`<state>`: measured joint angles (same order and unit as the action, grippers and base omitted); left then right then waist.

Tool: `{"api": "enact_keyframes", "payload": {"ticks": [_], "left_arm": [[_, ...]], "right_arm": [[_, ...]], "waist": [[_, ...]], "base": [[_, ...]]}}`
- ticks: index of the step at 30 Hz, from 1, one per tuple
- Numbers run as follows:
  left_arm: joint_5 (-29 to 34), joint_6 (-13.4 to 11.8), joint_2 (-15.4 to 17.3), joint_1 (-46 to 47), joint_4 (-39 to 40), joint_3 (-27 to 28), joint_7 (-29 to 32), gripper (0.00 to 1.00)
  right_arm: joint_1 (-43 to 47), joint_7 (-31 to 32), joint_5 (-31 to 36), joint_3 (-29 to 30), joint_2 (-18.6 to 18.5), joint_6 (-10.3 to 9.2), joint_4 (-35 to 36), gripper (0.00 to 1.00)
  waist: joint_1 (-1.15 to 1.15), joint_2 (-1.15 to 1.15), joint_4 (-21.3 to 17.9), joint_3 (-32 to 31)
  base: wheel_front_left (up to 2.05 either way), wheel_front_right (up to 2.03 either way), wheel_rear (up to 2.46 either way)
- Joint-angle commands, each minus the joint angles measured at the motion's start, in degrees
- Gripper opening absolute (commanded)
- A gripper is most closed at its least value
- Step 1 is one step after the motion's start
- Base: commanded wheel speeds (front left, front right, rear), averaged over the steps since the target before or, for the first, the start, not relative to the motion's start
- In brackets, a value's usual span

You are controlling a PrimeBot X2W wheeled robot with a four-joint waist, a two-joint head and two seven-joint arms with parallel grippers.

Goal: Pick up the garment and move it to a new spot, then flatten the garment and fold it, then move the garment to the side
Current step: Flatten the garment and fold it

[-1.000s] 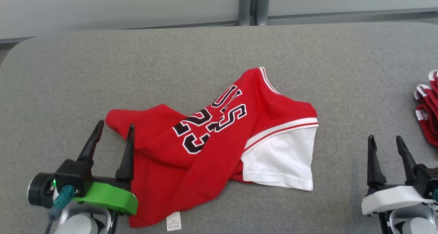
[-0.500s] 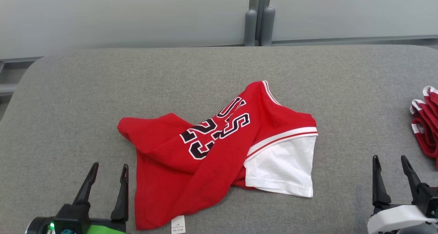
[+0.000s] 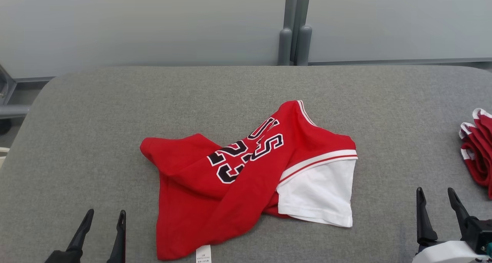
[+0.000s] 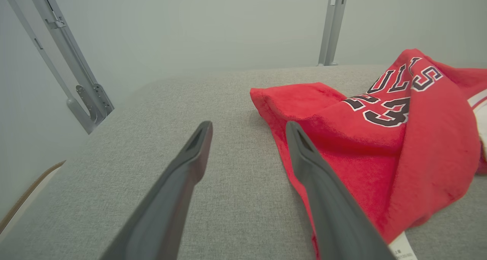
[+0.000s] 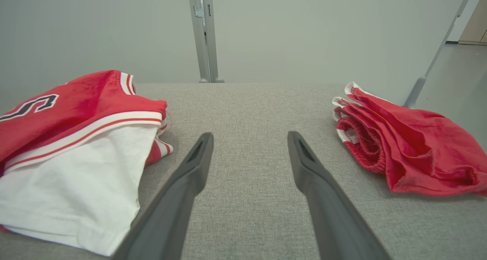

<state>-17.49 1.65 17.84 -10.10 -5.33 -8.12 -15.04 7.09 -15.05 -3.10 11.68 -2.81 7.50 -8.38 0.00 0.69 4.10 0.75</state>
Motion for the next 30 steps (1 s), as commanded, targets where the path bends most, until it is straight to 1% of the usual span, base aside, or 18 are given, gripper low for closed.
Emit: {"api": "enact_keyframes", "payload": {"ticks": [1, 7, 12, 16, 25, 30], "left_arm": [[0.4, 0.5, -0.3, -0.9, -0.3, 0.7, -0.2, 1.00], [1.7, 3.5, -2.7, -2.1, -2.2, 4.5, -0.2, 1.00], [0.0, 5.2, -4.4, -1.4, -4.1, 5.9, -0.2, 1.00], [-0.6, 5.8, -4.4, -0.5, -5.3, 6.6, -0.2, 1.00], [-2.0, 5.9, -4.9, 0.6, -5.1, 9.4, -0.2, 1.00], [-2.6, 5.9, -5.3, 0.7, -5.1, 9.2, -0.2, 1.00]], "right_arm": [[0.8, -0.2, -0.1, -0.1, -0.2, -0.01, -0.2, 1.00], [1.7, -0.2, -0.4, 0.4, -0.2, -0.02, -0.8, 1.00], [1.7, -0.2, 0.9, 0.9, -0.2, -0.01, -0.9, 1.00], [1.2, -0.2, 2.5, 1.3, -0.2, -0.02, -1.3, 1.00], [1.4, -0.2, 2.8, 1.6, -0.2, -0.02, -0.4, 1.00], [0.7, -0.2, 2.4, 1.7, -0.2, -0.01, 0.0, 1.00]], "waist": [[0.00, -0.69, 0.0, -0.3], [0.00, -0.69, 0.1, -1.6], [0.00, -0.69, 0.4, -1.5], [0.00, -0.69, 0.3, -1.8], [0.00, -0.69, 0.8, -1.7], [0.00, -0.69, 1.0, -1.6]], "base": [[0.00, 0.00, 0.00], [0.00, 0.00, 0.00], [0.00, 0.00, 0.00], [0.00, 0.00, 0.00], [0.00, 0.00, 0.00], [0.00, 0.00, 0.00]]}}
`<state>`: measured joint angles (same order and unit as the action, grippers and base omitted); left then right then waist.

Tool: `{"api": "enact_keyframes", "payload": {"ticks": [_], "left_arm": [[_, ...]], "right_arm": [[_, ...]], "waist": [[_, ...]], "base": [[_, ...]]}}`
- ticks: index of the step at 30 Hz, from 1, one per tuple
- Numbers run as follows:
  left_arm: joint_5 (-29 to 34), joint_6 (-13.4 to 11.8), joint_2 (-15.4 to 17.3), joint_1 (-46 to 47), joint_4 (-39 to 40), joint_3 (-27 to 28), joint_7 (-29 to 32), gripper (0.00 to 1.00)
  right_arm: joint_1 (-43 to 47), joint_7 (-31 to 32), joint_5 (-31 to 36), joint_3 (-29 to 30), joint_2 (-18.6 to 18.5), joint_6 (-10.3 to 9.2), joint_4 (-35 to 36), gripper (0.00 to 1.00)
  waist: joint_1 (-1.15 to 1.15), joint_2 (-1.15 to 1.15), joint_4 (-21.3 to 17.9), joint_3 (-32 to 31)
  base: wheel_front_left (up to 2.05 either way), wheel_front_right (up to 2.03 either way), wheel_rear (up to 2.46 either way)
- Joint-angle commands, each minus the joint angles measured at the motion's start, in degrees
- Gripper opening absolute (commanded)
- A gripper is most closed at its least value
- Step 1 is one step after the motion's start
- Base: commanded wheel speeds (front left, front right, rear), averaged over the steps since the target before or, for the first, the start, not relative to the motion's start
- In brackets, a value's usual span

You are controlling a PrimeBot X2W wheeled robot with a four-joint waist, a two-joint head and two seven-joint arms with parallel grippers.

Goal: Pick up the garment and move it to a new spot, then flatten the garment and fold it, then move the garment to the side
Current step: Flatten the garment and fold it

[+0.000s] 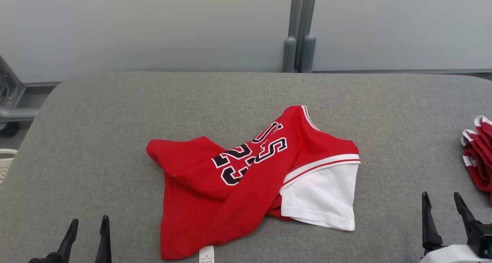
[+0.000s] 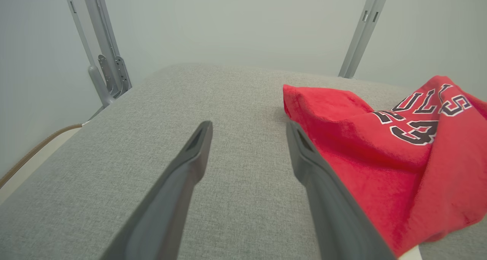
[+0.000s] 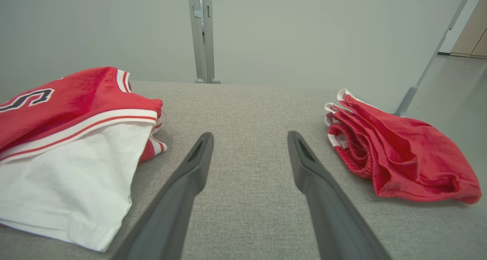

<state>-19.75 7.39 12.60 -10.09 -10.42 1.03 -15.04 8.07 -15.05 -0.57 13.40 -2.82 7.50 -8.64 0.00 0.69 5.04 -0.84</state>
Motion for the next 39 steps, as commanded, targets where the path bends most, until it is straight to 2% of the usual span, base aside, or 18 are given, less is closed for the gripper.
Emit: {"api": "enact_keyframes", "payload": {"ticks": [1, 11, 31, 35, 39], "left_arm": [[-0.5, 0.2, 0.0, 0.8, -0.1, 0.0, -0.2, 1.00], [-0.8, 0.2, -1.3, 0.6, 0.2, 0.6, -0.2, 1.00], [-0.4, 0.2, -0.8, -0.6, 0.2, -0.9, -0.2, 1.00], [-1.6, 0.2, 1.1, -0.4, -2.7, -5.1, 0.9, 1.00], [-4.0, -0.1, 1.6, 0.6, -3.3, -6.1, 6.3, 1.00]], "right_arm": [[-0.3, -0.2, -0.2, -0.1, -0.2, -0.02, 0.3, 1.00], [-0.3, -0.2, -0.5, -0.6, -0.2, -0.02, 0.5, 1.00], [-0.5, -0.2, -1.0, -1.9, -0.2, -0.02, -0.1, 1.00], [-0.8, -0.2, -2.5, -4.7, -0.2, -0.01, -1.7, 1.00], [-1.8, 1.2, -5.3, -10.0, -0.5, -0.02, -4.3, 1.00]], "waist": [[0.00, -0.69, 0.1, 0.0], [0.00, -0.69, 0.3, -0.6], [0.00, -0.69, -1.0, -0.6], [0.00, -0.69, -1.0, -0.7], [0.00, -0.69, -1.0, -0.3]], "base": [[0.00, 0.00, 0.00], [0.00, 0.00, 0.00], [0.00, 0.00, 0.00], [0.00, 0.00, 0.00], [0.00, 0.00, 0.00]]}}
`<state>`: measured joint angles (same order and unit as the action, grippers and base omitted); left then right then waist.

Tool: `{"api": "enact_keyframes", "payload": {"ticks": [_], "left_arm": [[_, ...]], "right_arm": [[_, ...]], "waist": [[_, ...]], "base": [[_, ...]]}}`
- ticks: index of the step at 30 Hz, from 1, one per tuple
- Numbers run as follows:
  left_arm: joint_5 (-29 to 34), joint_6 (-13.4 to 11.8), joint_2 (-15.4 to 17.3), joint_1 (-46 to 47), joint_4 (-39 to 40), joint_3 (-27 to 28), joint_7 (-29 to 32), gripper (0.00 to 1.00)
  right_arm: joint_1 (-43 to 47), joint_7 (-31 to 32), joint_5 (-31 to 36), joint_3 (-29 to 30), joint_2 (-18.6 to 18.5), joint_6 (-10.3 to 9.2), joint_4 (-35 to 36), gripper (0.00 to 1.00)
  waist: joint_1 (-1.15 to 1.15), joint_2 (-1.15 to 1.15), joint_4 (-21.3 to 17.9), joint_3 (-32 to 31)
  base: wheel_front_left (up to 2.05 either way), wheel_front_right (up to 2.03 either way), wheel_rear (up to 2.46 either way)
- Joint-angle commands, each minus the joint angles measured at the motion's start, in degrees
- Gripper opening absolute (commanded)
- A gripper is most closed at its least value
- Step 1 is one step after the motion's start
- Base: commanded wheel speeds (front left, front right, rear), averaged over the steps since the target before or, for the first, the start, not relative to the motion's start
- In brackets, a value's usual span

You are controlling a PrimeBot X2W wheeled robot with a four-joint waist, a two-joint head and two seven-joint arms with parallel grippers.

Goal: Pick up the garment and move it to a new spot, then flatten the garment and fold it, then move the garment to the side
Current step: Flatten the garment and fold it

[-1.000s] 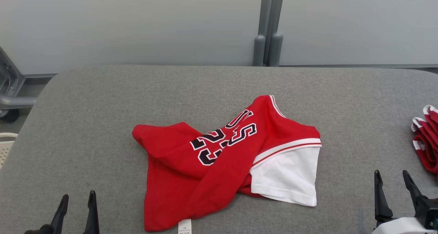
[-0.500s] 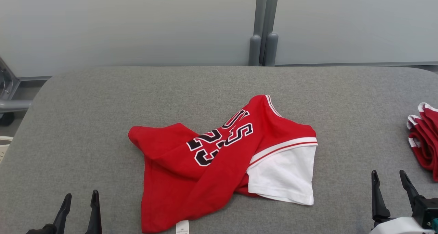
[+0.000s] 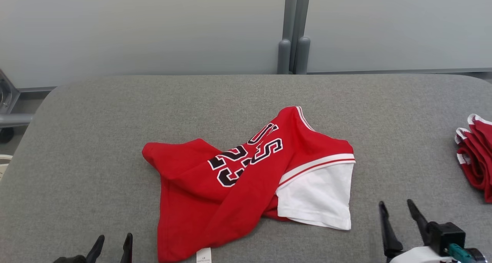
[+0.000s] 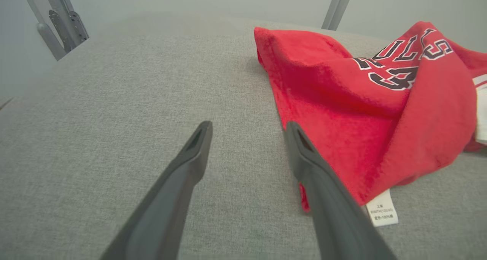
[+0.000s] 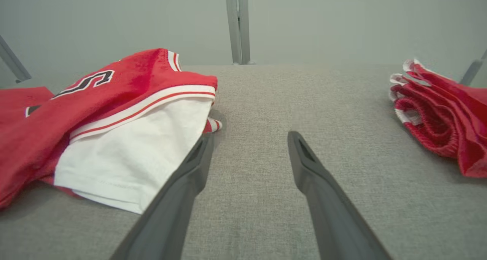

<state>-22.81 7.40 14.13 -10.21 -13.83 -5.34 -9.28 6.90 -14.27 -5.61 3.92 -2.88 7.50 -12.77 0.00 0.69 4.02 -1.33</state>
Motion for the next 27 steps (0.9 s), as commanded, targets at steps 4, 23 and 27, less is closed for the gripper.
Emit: {"api": "enact_keyframes", "payload": {"ticks": [4, 23, 27], "left_arm": [[-4.2, -0.3, -1.4, 1.3, 2.4, 0.0, 6.4, 1.00], [-14.5, -6.9, -3.0, -2.4, 19.8, -2.3, 32.3, 1.00], [-14.4, -5.6, -2.6, -2.1, 18.4, -3.8, 33.2, 1.00]], "right_arm": [[-2.5, 4.9, -2.5, -4.6, -1.8, -0.02, -1.1, 1.00], [-5.5, 32.6, -7.1, -13.0, -7.7, -0.01, 5.7, 1.00], [-6.2, 33.3, -7.0, -13.0, -7.4, -0.01, 6.1, 1.00]], "waist": [[0.00, -0.69, 0.0, 1.1], [0.00, -0.69, 1.4, 9.1], [0.00, -0.69, 1.4, 10.4]], "base": [[0.00, 0.00, 0.00], [0.00, 0.00, 0.00], [0.00, 0.00, 0.00]]}}
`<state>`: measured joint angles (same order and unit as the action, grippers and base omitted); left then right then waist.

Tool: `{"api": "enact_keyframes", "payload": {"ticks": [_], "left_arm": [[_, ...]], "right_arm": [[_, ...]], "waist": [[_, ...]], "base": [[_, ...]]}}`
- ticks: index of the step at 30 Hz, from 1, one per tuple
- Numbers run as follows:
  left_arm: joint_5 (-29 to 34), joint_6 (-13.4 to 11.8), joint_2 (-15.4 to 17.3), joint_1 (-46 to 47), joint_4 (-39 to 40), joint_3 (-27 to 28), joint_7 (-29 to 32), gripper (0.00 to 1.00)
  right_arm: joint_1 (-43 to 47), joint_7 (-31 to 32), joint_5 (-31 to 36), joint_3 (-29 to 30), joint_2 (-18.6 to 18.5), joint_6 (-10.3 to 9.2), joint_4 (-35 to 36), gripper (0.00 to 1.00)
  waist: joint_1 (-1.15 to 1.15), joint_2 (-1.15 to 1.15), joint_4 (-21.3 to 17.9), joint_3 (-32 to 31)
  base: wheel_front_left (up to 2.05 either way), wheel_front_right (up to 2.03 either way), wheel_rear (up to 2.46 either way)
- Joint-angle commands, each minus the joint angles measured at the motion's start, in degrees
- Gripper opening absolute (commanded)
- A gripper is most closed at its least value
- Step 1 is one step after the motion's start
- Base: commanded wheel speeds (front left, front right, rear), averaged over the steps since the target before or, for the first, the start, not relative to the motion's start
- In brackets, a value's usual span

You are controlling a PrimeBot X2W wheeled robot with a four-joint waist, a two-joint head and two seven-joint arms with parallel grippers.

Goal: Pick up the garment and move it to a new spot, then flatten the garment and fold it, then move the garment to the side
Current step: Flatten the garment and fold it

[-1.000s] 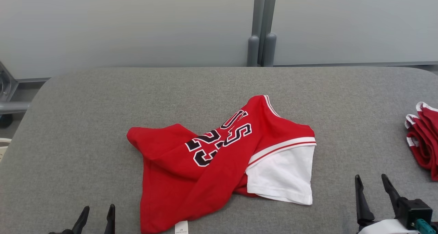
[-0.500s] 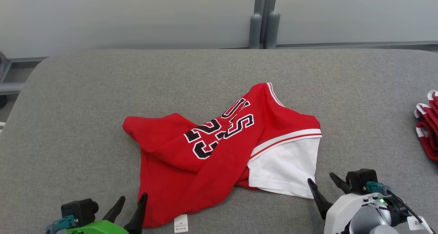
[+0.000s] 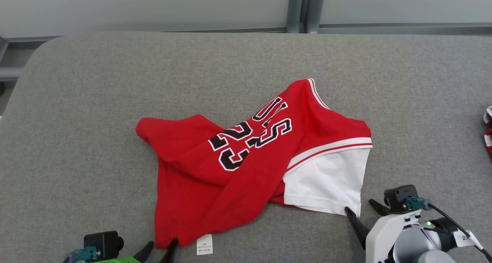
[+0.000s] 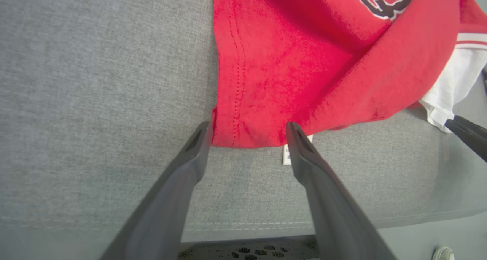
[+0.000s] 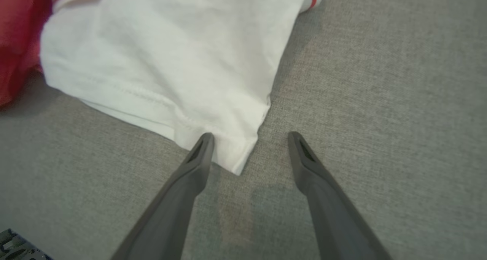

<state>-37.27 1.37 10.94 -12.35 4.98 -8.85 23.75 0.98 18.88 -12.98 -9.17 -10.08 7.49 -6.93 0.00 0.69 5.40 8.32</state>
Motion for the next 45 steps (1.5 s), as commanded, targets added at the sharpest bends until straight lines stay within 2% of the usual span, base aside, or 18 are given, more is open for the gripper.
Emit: {"api": "enact_keyframes", "payload": {"ticks": [1, 21, 22, 23, 24, 25, 27, 35, 36, 37, 38, 39, 45], "left_arm": [[0.6, 0.7, 0.9, 0.3, -1.0, -0.6, 0.1, 1.00], [0.8, 3.1, 0.2, 5.3, -9.1, -2.7, -3.1, 1.00], [0.4, 3.1, -0.1, 5.7, -9.6, -2.7, -3.5, 0.82], [0.4, 3.3, -0.2, 6.2, -10.2, -2.7, -3.8, 0.49], [0.4, 3.4, -0.3, 6.6, -10.5, -2.7, -4.3, 0.47], [0.4, 3.5, -0.4, 6.9, -11.0, -2.7, -4.6, 0.38], [-0.3, 3.7, -0.7, 7.4, -11.4, -2.8, -5.0, 0.00], [-2.0, 4.4, -0.7, 8.4, -11.8, -2.5, -5.6, 0.00], [-2.2, 4.5, -0.7, 8.5, -11.8, -2.5, -5.5, 0.00], [-2.5, 4.5, -0.7, 8.6, -11.8, -2.5, -5.4, 0.00], [-2.8, 4.6, -0.8, 8.7, -11.6, -2.4, -5.4, 0.00], [-3.2, 4.6, -1.0, 8.7, -11.4, -2.3, -5.4, 0.00], [-5.4, 4.6, -0.6, 9.6, -8.5, -0.7, -5.2, 0.00]], "right_arm": [[-0.5, 0.3, 0.3, 0.0, -0.1, 0.00, 0.2, 1.00], [-1.7, 1.1, 0.5, -0.8, 0.0, 0.00, -0.6, 1.00], [-1.8, 1.2, 0.2, -1.0, 0.1, 0.00, -0.9, 1.00], [-1.9, 1.2, 0.1, -1.1, 0.1, 0.00, -1.2, 1.00], [-2.0, 1.3, 0.0, -1.3, 0.0, 0.00, -1.5, 1.00], [-2.1, 1.5, -0.2, -1.6, 0.0, 0.00, -1.9, 1.00], [-2.4, 1.3, -0.5, -2.0, 0.1, 0.01, -2.3, 1.00], [-4.2, 0.0, -1.3, -4.0, 0.9, 0.09, -4.2, 1.00], [-4.4, -0.3, -1.7, -4.5, 1.1, 0.10, -4.6, 0.89], [-4.6, -0.6, -2.1, -5.0, 1.2, 0.11, -4.9, 0.46], [-5.0, -1.2, -2.6, -5.3, 1.3, 0.10, -5.1, 0.20], [-5.2, -1.8, -3.1, -5.3, 1.3, 0.10, -5.4, 0.00], [-6.0, -3.1, -9.7, -5.3, 0.7, 0.01, -4.5, 0.00]], "waist": [[0.00, -0.69, 0.0, 1.0], [0.00, -0.69, -0.1, 3.6], [0.00, -0.69, -0.1, 3.6], [0.00, -0.69, -0.1, 3.6], [0.00, -0.69, -0.1, 3.5], [0.00, -0.69, -0.1, 3.5], [0.00, -0.69, -0.1, 3.3], [0.00, -0.69, 0.2, 2.7], [0.00, -0.69, 0.3, 2.6], [0.00, -0.69, 0.4, 2.5], [0.00, -0.69, 0.5, 2.4], [0.00, -0.69, 0.5, 2.4], [0.00, -0.69, 0.8, 1.5]], "base": [[0.00, 0.00, 0.00], [0.00, 0.00, 0.00], [0.00, 0.00, 0.00], [0.00, 0.00, 0.00], [0.00, 0.00, 0.00], [0.00, 0.00, 0.00], [0.00, 0.00, 0.00], [0.00, 0.00, 0.00], [0.00, 0.00, 0.00], [0.00, 0.00, 0.00], [0.00, 0.00, 0.00], [0.00, 0.00, 0.00], [0.00, 0.00, 0.00]]}}
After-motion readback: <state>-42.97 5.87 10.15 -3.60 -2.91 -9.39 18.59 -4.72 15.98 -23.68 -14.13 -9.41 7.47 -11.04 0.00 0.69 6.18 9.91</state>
